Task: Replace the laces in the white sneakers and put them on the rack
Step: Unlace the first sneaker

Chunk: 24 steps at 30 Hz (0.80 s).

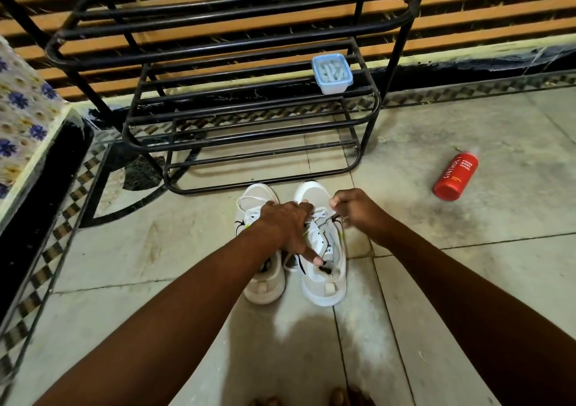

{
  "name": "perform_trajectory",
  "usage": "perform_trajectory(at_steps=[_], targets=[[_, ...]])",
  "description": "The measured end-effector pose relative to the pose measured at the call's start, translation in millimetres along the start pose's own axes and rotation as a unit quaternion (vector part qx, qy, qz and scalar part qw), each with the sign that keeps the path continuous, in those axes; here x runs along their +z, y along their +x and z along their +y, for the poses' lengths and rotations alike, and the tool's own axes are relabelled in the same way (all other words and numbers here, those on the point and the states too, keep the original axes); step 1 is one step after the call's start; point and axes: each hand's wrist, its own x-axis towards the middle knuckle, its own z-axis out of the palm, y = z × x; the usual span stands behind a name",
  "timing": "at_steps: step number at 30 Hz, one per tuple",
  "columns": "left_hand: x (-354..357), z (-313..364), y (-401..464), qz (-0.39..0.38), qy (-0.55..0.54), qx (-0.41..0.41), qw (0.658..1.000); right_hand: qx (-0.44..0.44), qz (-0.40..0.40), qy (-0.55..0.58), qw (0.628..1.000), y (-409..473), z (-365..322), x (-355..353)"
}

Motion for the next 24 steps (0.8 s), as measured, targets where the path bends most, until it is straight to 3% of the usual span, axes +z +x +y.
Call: perform_trajectory(at_steps=[2,5,8,9,11,13,14,15,17,20,24], targets=[[1.0,0.0,2.7,-0.003,0.004,-0.002,1.0,0.01,0.02,0.028,0.999,-1.9,2.3,-6.6],[2.7,0.2,4.8,-0.006,0.003,-0.006,1.0,-0.082,-0.002,-0.242,0.967,-3.2,12.2,-8.9],[4.4,-0.1,5.8,-0.004,-0.003,-0.005,1.0,-0.152,-0.033,-0.294,0.943,-6.1,6.7,-11.4],[4.7,-0.2,6.0,-0.003,-0.004,-0.004,1.0,-0.168,-0.036,-0.258,0.951,-8.9,1.8,-12.3],[3.7,0.0,6.1,-0.002,-0.001,-0.007,1.0,-0.145,-0.021,-0.057,0.987,-14.9,-10.0,-14.6],[2.0,0.8,5.9,-0.003,0.004,-0.011,1.0,-0.076,-0.002,0.153,0.985,-20.0,-15.8,-14.2],[2.0,1.3,6.2,-0.002,0.007,-0.011,1.0,-0.043,-0.004,0.179,0.983,-20.1,-12.9,-14.6],[1.9,1.6,6.4,0.0,0.009,-0.01,1.0,-0.019,-0.011,0.158,0.987,-19.9,-10.2,-15.0],[3.9,1.3,6.8,0.0,0.012,-0.008,1.0,-0.02,-0.01,0.003,1.0,-19.1,-0.5,-17.0],[7.4,0.8,7.5,0.001,0.01,-0.01,1.0,-0.048,0.027,-0.244,0.968,-18.4,12.4,-30.2],[6.9,1.1,9.0,-0.002,0.01,-0.009,1.0,-0.049,-0.002,-0.252,0.966,-27.0,8.8,-37.9]])
